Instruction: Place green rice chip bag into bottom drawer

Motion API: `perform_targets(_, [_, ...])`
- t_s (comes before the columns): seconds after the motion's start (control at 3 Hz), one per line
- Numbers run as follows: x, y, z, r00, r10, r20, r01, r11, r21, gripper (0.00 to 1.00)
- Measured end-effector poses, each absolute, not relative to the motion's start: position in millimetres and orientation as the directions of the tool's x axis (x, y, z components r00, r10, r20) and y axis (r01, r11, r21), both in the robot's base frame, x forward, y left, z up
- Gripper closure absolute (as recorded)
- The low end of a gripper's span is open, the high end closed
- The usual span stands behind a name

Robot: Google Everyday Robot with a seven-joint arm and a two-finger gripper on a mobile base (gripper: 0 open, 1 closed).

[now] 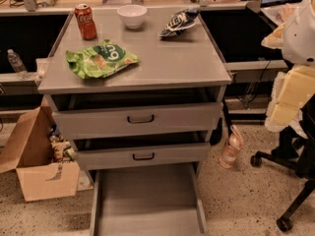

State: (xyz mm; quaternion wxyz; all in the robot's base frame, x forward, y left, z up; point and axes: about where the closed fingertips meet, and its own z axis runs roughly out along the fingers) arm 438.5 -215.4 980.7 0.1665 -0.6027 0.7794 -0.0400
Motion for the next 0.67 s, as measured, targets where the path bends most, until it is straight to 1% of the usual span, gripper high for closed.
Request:
perform_targets(0.33, [440,-214,981,-0.214,-0.953,-0.215,-0.926,0.268,-0.267,0.00])
perform_targets(0.67, [457,-202,975,-0.200,-0.946,-0.253,-0.929,0.266,-0.258,0.00])
